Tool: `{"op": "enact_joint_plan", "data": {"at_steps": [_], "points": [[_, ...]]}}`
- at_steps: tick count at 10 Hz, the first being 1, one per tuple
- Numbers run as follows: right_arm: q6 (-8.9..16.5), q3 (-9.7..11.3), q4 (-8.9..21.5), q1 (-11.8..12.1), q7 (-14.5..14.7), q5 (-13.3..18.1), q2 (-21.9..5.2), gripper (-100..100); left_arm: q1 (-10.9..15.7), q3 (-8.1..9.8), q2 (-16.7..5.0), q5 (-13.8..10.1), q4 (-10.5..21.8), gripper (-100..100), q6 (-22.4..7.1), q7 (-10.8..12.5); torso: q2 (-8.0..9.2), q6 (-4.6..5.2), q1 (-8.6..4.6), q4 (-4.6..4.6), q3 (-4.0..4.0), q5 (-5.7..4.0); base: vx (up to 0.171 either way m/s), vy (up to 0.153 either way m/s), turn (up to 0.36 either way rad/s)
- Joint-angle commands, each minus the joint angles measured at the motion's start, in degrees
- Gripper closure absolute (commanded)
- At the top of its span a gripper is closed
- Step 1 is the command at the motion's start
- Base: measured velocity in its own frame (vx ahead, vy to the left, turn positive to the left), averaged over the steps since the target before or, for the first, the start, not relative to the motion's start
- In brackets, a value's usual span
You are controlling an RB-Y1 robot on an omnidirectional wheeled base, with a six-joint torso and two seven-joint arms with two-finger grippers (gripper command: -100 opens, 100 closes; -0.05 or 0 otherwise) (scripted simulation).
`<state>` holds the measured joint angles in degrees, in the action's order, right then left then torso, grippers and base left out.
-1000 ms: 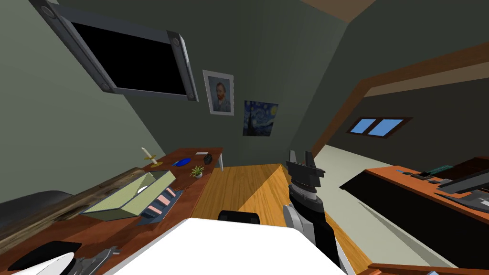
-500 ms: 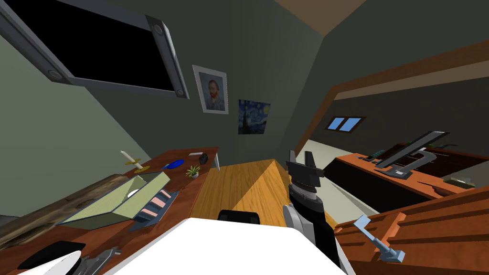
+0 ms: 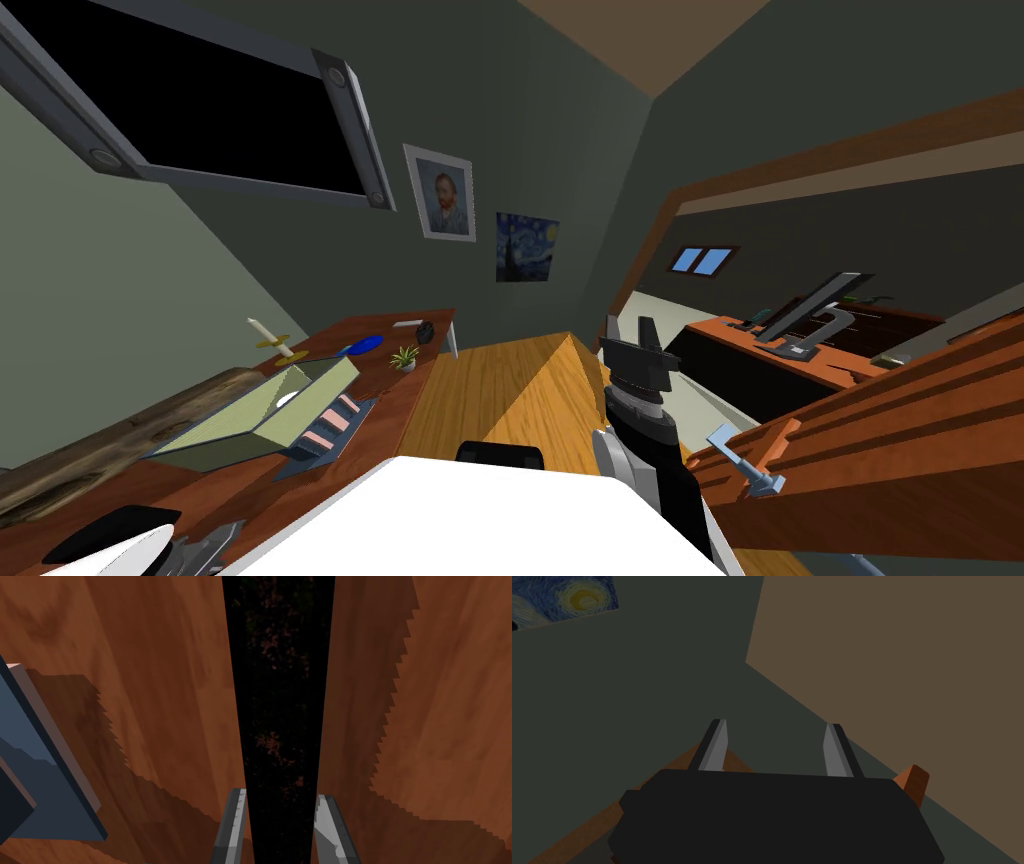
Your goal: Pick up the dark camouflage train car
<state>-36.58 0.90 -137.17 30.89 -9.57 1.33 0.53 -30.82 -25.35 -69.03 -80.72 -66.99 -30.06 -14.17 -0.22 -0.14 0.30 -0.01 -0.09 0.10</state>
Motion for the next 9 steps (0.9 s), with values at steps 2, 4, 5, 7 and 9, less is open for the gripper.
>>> {"op": "enact_joint_plan", "data": {"at_steps": [2, 4, 5, 7, 9], "points": [[0.0, 0.0, 0.0, 0.0, 0.0, 0.0, 0.0, 0, 0.0, -0.01, 0.0, 0.0, 0.0, 100, 0.0, 0.0, -0.02, 0.00, 0.00, 0.00, -0.01, -0.01, 0.000, 0.000, 0.000], [0.0, 0.0, 0.0, 0.0, 0.0, 0.0, 0.0, 0, -0.7, -0.18, -1.1, -0.6, -1.2, 100, 0.5, -1.0, -0.03, -0.01, -0.02, -0.01, -0.02, -0.03, 0.040, 0.003, 0.143], [0.0, 0.0, 0.0, 0.0, 0.0, 0.0, 0.0, 0, -1.4, -0.38, -2.2, -1.2, -2.3, 100, 1.1, -2.0, -0.21, -0.15, -0.03, -0.07, -0.12, -0.04, 0.143, -0.003, 0.402], [0.0, 0.0, 0.0, 0.0, 0.0, 0.0, 0.0, 0, -2.8, -0.77, -4.3, -2.4, -4.7, 100, 2.1, -4.0, -0.57, -0.04, -0.16, -0.12, -0.32, -0.08, 0.175, -0.023, 0.245], [0.0, 0.0, 0.0, 0.0, 0.0, 0.0, 0.0, 0, -2.6, -0.66, -3.7, -2.3, -3.9, 0, 1.8, -3.7, -0.45, 0.08, -0.11, -0.09, -0.27, -0.08, 0.046, -0.008, 0.018]]}}
